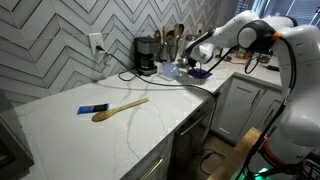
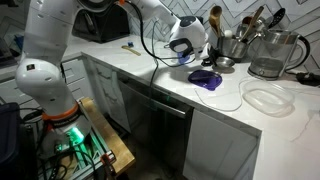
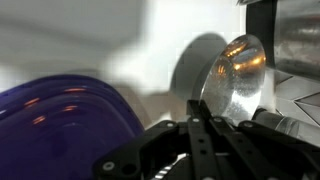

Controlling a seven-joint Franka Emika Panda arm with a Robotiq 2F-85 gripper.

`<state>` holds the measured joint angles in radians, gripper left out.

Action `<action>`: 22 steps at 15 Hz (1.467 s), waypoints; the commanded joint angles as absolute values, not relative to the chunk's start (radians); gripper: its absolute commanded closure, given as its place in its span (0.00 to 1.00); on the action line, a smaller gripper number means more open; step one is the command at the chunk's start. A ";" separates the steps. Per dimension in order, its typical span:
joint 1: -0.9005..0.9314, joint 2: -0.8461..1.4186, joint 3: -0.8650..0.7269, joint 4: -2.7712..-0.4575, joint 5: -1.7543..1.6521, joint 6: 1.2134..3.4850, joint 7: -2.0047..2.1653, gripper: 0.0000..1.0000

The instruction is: Pick up the silver bowl and put it on the right side of the kitchen counter

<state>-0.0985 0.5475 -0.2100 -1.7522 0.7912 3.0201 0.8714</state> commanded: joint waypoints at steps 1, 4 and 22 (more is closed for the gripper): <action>-0.046 0.598 -0.276 -1.720 0.762 3.042 0.952 1.00; -0.018 0.616 -0.312 -1.706 0.758 3.033 0.980 1.00; 0.063 0.635 -0.409 -1.698 0.734 2.937 1.020 1.00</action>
<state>0.0434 0.6222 -0.3754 -1.7056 0.7562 2.9726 0.9811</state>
